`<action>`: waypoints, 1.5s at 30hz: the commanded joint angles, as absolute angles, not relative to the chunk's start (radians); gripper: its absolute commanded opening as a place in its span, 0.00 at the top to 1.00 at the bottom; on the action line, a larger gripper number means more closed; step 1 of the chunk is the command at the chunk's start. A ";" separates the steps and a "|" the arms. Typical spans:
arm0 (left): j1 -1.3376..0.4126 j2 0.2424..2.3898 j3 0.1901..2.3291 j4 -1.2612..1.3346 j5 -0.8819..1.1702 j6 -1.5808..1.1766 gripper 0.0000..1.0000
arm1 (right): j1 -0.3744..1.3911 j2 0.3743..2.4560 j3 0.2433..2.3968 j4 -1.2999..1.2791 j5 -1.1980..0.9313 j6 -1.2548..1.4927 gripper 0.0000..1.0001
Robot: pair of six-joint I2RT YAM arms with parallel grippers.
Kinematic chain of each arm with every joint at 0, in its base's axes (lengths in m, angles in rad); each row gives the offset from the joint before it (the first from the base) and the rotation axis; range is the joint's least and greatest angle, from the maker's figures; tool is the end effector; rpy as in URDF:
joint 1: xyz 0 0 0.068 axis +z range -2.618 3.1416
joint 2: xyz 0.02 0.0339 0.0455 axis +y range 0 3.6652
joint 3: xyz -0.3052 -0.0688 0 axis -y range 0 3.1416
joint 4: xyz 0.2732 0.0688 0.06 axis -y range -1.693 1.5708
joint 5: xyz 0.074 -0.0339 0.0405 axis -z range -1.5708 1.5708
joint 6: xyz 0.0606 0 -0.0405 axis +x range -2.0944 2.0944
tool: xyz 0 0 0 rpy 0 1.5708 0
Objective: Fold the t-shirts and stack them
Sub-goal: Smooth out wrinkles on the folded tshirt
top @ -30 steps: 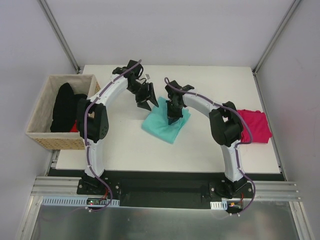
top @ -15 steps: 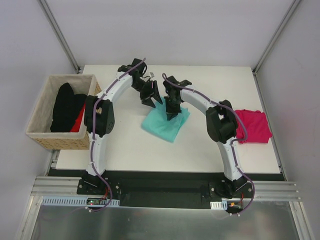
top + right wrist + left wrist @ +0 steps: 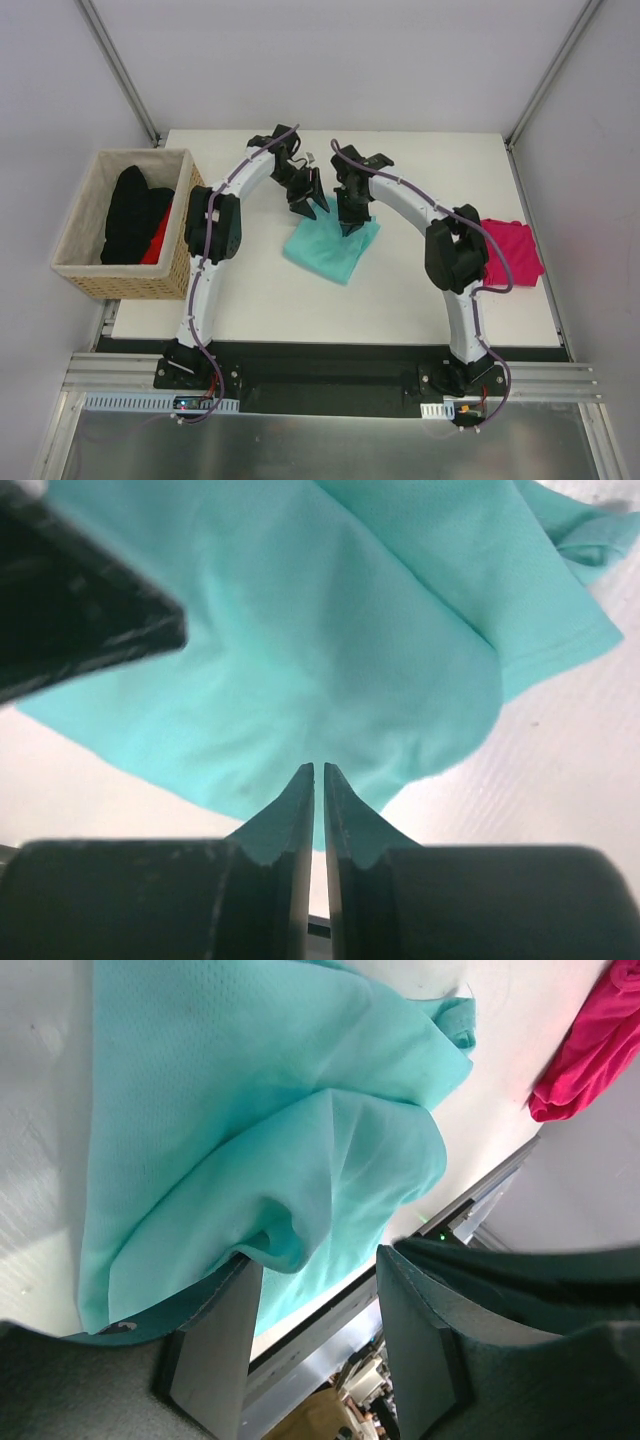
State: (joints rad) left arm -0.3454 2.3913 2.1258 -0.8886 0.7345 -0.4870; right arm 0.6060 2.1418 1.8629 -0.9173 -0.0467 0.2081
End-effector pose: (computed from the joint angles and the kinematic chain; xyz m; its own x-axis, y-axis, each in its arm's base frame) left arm 0.5233 -0.2315 0.1990 -0.9974 -0.0102 -0.0709 0.0450 0.6809 -0.7310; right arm 0.4203 0.2947 0.2275 -0.8689 -0.3510 -0.3490 -0.4124 0.9033 0.1181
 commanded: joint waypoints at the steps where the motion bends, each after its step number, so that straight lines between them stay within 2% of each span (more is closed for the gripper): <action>1: -0.344 2.421 2.190 -0.907 0.778 -0.474 0.51 | 0.614 2.026 1.870 -0.976 -0.006 0.196 0.89; 9: -0.342 2.434 2.201 -0.908 0.778 -0.469 0.51 | 0.617 2.029 1.875 -0.997 0.009 0.192 0.90; 24: -0.327 2.398 2.169 -0.908 0.761 -0.468 0.51 | 0.601 2.175 1.856 -0.937 -0.046 0.163 0.94; 33: -0.293 2.388 2.158 -0.908 0.750 -0.469 0.51 | 0.548 2.172 1.784 -0.907 -0.037 0.184 0.97; 45: -0.261 2.382 2.151 -0.910 0.746 -0.476 0.51 | 0.541 2.195 1.830 -0.917 -0.049 0.179 0.97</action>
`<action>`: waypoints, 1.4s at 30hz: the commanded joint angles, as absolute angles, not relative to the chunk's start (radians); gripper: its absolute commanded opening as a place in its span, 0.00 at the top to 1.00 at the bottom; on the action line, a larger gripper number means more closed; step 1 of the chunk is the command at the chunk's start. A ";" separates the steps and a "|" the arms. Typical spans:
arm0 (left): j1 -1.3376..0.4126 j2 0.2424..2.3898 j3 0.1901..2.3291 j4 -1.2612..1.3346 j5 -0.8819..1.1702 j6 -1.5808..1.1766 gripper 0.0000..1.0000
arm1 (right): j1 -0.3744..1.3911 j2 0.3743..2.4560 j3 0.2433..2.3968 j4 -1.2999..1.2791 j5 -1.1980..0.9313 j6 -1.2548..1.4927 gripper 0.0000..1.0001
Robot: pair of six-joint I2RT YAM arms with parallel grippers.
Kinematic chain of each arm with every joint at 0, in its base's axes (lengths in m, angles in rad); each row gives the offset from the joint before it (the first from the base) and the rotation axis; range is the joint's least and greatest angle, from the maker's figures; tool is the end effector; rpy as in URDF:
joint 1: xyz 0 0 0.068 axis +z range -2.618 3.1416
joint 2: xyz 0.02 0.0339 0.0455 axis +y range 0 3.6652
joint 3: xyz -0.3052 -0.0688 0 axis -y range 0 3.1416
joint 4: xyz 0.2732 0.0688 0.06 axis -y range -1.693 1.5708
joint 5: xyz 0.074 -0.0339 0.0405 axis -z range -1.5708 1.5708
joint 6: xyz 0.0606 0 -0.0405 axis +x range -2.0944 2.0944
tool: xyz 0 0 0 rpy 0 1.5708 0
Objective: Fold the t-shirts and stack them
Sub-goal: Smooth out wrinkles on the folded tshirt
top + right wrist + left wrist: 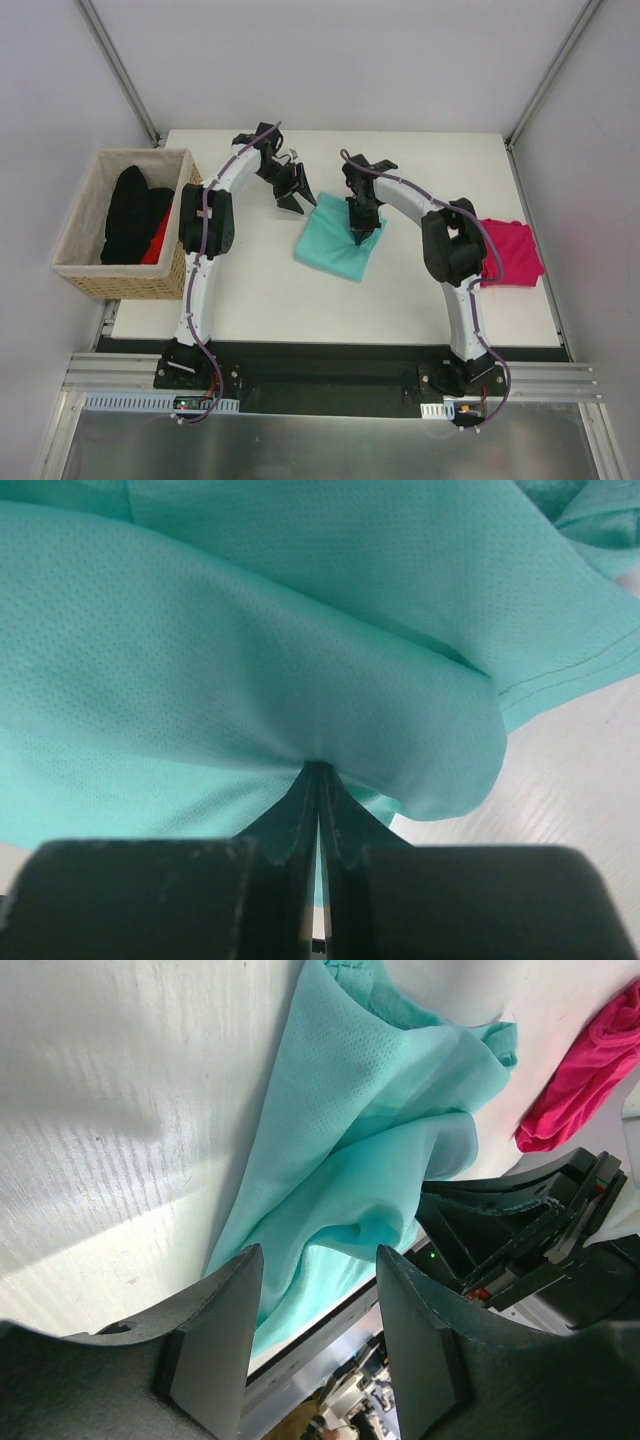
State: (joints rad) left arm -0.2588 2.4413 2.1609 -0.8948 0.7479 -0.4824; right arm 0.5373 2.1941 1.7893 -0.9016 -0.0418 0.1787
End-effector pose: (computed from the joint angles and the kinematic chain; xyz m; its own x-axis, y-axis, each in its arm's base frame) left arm 0.5483 -0.1878 0.1830 -0.9948 -0.0884 -0.0502 -0.0232 0.6780 -0.7347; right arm 0.4352 0.2622 0.1790 -0.9086 -0.3346 -0.2500 -0.3651 0.9270 0.0861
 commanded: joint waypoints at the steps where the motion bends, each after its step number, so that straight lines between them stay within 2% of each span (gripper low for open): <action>1: -0.259 2.379 2.149 -0.910 0.744 -0.476 0.51 | 0.540 2.194 1.838 -0.920 -0.045 0.176 0.97; 5: -0.258 2.364 2.145 -0.910 0.739 -0.479 0.51 | 0.545 2.169 1.881 -0.968 -0.006 0.166 0.96; 12: -0.253 2.304 2.086 -0.910 0.723 -0.472 0.51 | 0.546 2.089 1.928 -0.985 0.081 0.144 0.84; 15: -0.255 2.267 2.056 -0.910 0.713 -0.472 0.51 | 0.543 2.118 1.943 -0.985 0.098 0.132 0.83; 27: -0.247 2.065 1.939 -0.919 0.657 -0.468 0.51 | 0.443 2.350 2.152 -0.966 0.034 0.089 0.83; 42: -0.241 1.957 1.862 -0.954 0.624 -0.462 0.51 | 0.362 2.419 2.181 -0.910 -0.103 0.094 0.82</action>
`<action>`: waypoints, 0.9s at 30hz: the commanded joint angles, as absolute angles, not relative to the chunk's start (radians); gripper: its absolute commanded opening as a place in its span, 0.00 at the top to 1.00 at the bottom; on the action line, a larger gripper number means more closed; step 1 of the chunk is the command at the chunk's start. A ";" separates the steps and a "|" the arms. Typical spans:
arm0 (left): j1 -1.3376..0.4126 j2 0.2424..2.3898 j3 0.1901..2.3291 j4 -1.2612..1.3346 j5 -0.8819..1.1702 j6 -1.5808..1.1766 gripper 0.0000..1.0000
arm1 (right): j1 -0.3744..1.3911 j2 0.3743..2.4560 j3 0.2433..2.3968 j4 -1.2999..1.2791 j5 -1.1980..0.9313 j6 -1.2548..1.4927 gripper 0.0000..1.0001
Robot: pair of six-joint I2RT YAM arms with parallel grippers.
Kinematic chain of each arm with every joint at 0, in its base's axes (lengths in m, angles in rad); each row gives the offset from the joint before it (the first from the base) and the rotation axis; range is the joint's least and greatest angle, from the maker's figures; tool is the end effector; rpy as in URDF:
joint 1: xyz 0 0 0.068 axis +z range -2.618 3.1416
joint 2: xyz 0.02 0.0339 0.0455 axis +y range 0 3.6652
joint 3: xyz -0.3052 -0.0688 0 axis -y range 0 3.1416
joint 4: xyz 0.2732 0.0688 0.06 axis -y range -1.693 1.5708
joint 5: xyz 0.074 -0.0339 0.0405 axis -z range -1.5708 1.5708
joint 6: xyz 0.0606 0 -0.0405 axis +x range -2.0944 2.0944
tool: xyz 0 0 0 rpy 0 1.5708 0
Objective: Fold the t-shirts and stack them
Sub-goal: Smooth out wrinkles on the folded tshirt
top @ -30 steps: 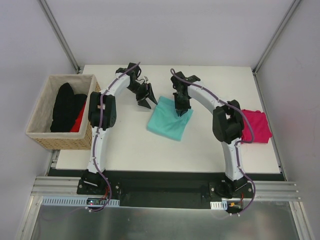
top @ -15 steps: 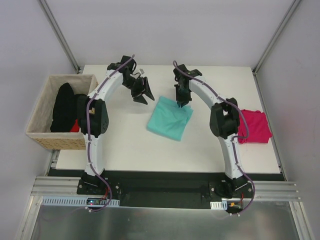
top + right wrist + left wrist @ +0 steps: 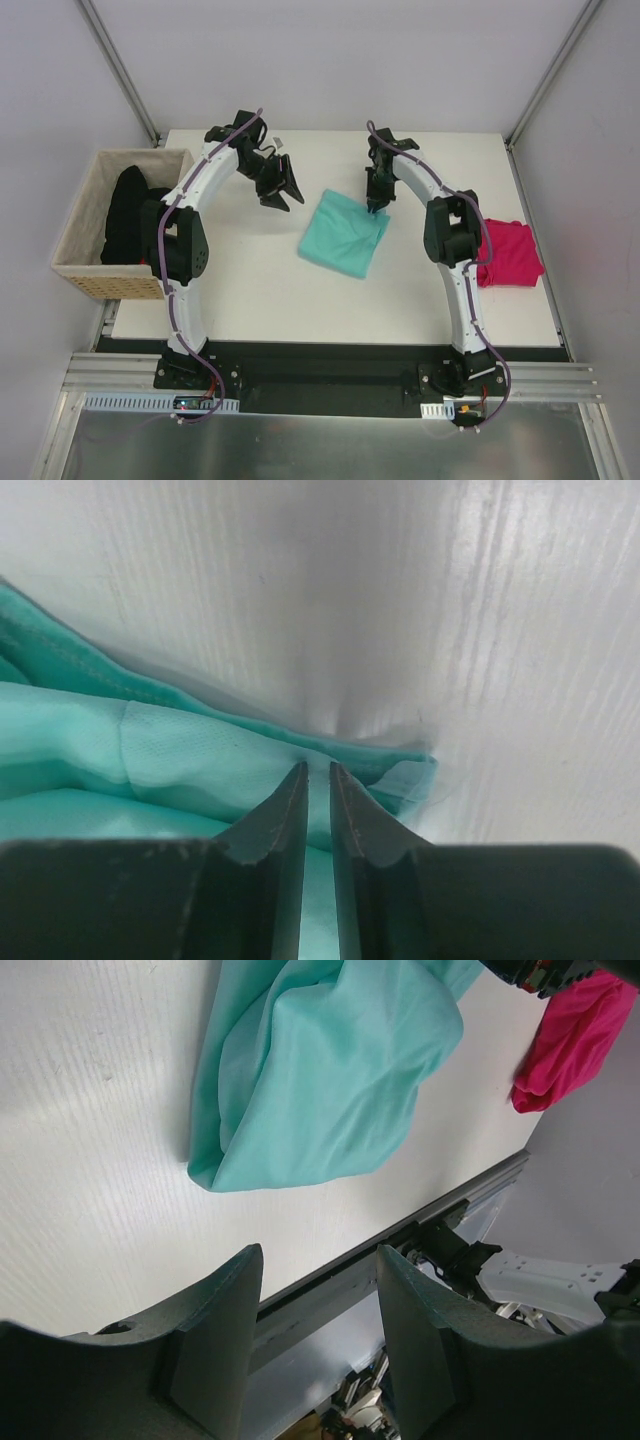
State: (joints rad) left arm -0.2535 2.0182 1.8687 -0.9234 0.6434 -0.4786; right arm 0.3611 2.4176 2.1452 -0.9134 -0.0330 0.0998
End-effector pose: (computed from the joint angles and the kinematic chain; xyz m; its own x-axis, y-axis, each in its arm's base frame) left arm 0.4649 -0.1580 0.2997 -0.9751 -0.1280 -0.1812 0.0326 0.7252 -0.6878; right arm 0.5404 0.2062 0.1752 -0.8991 -0.2331 -0.3706 -0.2765 0.9586 0.0678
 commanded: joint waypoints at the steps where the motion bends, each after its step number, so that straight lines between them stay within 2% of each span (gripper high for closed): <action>1: -0.238 1.957 1.859 -0.954 0.624 -0.462 0.51 | 0.367 2.413 2.168 -0.902 -0.113 0.097 0.83; 13: -0.230 1.982 1.884 -0.954 0.618 -0.456 0.51 | 0.445 2.359 2.031 -0.894 -0.155 0.084 0.83; 27: -0.229 1.921 1.804 -0.953 0.545 -0.439 0.51 | 0.604 2.275 1.890 -0.890 -0.164 0.084 0.85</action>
